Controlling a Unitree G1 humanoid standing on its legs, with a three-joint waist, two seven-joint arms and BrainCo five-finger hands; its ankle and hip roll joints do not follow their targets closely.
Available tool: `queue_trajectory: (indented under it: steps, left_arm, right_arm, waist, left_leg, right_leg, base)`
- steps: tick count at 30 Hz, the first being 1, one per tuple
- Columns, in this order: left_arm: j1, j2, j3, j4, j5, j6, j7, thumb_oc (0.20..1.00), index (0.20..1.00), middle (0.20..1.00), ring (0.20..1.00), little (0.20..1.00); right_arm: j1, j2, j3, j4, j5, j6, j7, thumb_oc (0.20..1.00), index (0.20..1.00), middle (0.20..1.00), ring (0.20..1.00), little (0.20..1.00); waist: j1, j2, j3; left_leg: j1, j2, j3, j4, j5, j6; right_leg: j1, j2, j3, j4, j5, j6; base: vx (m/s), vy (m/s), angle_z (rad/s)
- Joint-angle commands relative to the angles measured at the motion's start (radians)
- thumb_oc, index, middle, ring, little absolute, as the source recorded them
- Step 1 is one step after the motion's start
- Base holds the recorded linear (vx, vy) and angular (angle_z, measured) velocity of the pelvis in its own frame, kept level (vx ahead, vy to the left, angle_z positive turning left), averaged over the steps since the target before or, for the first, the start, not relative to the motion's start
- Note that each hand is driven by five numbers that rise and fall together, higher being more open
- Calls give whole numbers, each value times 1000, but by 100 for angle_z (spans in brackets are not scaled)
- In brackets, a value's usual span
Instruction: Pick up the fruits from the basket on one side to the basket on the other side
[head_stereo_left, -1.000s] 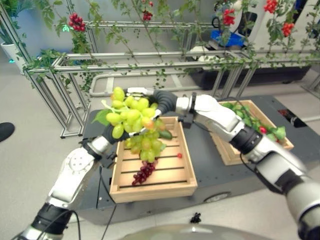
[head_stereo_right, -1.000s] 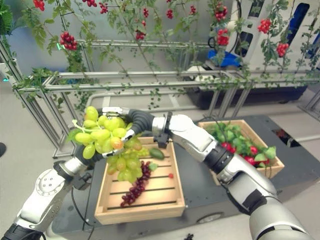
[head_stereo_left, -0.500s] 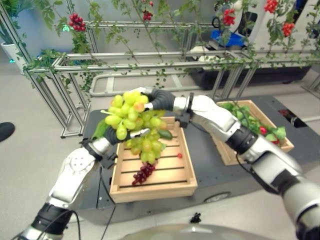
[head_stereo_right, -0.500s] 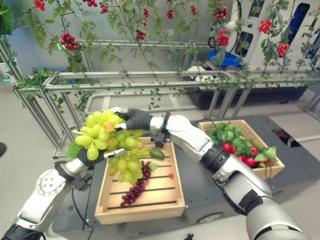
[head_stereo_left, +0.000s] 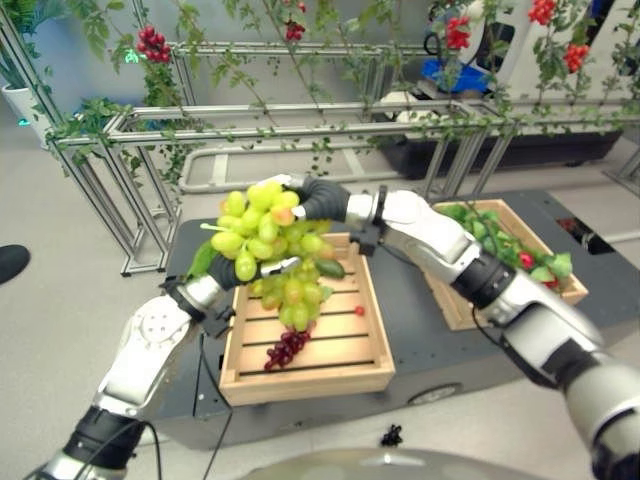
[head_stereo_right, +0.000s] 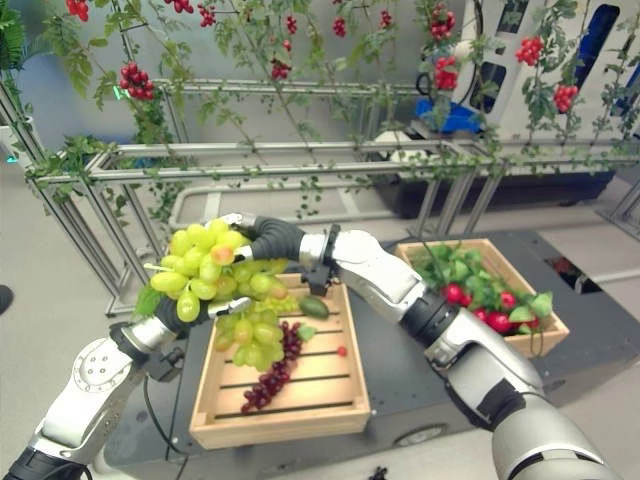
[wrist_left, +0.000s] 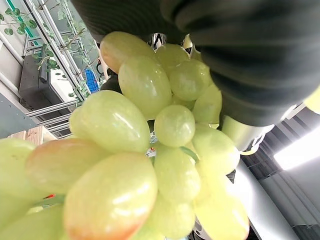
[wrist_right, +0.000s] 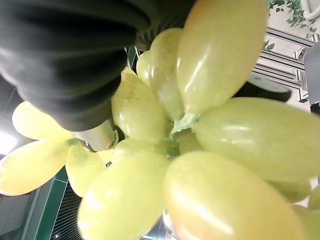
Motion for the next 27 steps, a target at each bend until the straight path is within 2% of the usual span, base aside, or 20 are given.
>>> queue_trajectory:
  steps: [1,2,3,27]
  left_arm:
    - [-74,20,26,-64,-24,-49,40,216,216,216,216,216]
    - [-74,19,26,-64,-25,-49,40,369,369,369,369,369]
    - [-71,19,29,-64,-23,-47,40,1000,1000,1000,1000,1000]
    - [-35,28,44,-54,-32,-34,32,1000,1000,1000,1000,1000]
  right_arm:
    - [-15,86,36,-47,35,-32,53,200,200,200,200,200]
    - [-15,86,36,-47,35,-32,53,200,200,200,200,200]
    - [-16,83,36,-50,34,-32,54,200,200,200,200,200]
    - [-2,43,20,-57,42,-33,48,200,200,200,200,200]
  waist:
    - [7,-22,-8]
    - [7,-22,-8]
    - [9,-23,-8]
    - [10,-27,-3]
  left_leg:
    - [18,-60,7,11,-67,31]
    - [18,-60,7,11,-67,31]
    - [18,-60,7,10,-68,31]
    - [22,-60,7,11,-74,35]
  right_leg:
    - [-9,26,35,63,-52,-13]
    - [-9,26,35,63,-52,-13]
    - [-9,26,36,63,-52,-12]
    - [-11,26,36,70,-56,-11]
  base:
    - [0,0,0]
    - [0,0,0]
    - [0,0,0]
    - [0,0,0]
